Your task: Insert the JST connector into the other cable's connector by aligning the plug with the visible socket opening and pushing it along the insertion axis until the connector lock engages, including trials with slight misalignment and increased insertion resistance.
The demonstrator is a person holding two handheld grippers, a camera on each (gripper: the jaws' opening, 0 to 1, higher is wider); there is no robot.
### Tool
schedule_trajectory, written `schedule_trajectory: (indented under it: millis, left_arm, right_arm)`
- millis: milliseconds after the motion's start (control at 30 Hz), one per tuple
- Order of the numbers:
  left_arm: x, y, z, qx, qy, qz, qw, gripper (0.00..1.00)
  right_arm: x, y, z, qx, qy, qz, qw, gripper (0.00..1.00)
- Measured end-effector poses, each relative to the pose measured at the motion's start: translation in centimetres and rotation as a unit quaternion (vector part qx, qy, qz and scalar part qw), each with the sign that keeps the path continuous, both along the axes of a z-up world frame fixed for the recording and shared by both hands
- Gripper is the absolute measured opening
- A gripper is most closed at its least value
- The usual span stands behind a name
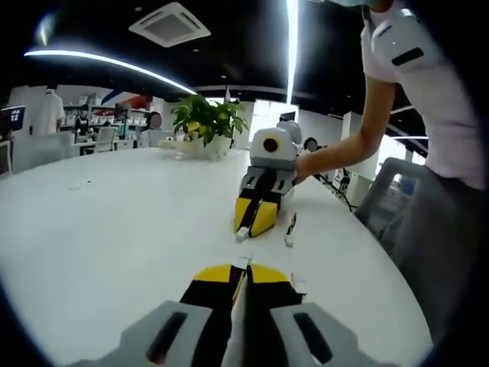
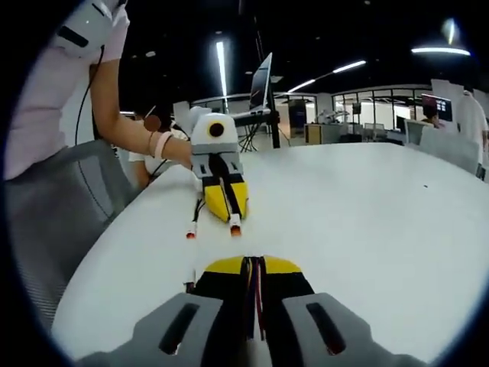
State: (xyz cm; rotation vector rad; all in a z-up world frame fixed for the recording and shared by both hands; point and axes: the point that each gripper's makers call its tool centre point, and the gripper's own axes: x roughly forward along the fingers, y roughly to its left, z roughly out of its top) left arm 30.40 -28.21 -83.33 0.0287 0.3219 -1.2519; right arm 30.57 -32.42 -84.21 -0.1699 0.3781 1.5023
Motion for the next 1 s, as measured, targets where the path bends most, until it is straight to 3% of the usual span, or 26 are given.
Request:
schedule_trajectory:
  millis: [433,1000]
  left_arm:
    - [-0.4,-0.6,-0.2,0.018,-0.007,-0.016,0.9997,0.00]
    - [-0.7,-0.5,-0.4,0.027,-0.007,-0.023,0.9994,0.00]
  right_arm:
    - [-1.3,0.9,0.1,0.000,-0.001,0.039,0.9993,0.03]
    - [-1.6,1.6,-0.3,-0.007,0.001,0.047,0.9989,0.03]
